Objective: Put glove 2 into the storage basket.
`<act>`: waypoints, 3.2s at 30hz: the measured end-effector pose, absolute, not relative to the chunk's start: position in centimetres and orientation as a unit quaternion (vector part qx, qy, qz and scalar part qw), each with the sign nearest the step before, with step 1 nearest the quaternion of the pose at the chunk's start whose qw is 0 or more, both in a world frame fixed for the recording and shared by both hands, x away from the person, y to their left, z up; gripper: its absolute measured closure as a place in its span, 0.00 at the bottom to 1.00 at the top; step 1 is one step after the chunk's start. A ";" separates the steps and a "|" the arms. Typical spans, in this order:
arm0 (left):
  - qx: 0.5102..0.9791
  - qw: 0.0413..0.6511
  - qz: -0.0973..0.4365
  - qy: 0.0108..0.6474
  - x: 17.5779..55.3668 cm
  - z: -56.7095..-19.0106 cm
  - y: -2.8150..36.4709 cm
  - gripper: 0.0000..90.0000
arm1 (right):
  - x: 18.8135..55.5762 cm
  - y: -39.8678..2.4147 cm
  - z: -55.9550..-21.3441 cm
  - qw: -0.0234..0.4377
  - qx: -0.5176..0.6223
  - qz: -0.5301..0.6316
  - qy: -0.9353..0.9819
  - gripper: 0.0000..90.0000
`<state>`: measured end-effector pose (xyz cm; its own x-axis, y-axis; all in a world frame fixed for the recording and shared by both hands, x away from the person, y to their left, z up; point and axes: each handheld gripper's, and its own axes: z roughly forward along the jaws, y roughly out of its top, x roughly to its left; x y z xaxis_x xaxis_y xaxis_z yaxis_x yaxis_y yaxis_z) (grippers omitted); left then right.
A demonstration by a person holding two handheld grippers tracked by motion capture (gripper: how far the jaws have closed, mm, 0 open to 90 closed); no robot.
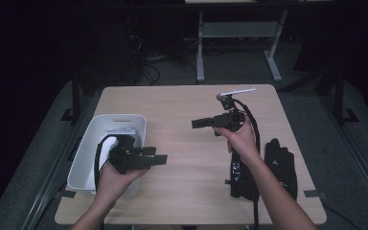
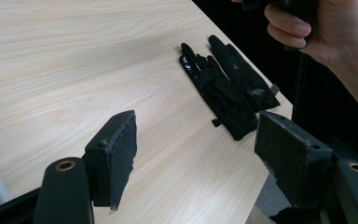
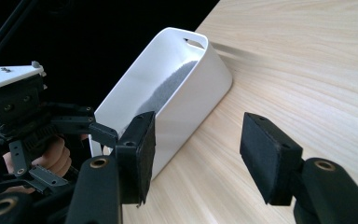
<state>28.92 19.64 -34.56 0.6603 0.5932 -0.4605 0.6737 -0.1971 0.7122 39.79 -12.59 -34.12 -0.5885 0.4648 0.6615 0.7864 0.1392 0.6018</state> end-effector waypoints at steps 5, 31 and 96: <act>0.777 0.483 -0.047 0.401 28.8 -34.7 18.5 0.33 | 39.3 -13.9 -34.1 0.151 -0.429 -0.501 -0.736 0.50; 0.795 0.476 -0.063 0.370 28.6 -35.3 14.6 0.33 | 36.7 -19.9 -35.8 0.128 -0.462 -0.495 -0.724 0.50; 0.813 0.467 -0.097 0.336 28.2 -38.6 8.8 0.30 | 29.9 -33.7 -43.7 0.023 -0.572 -0.399 -0.716 0.58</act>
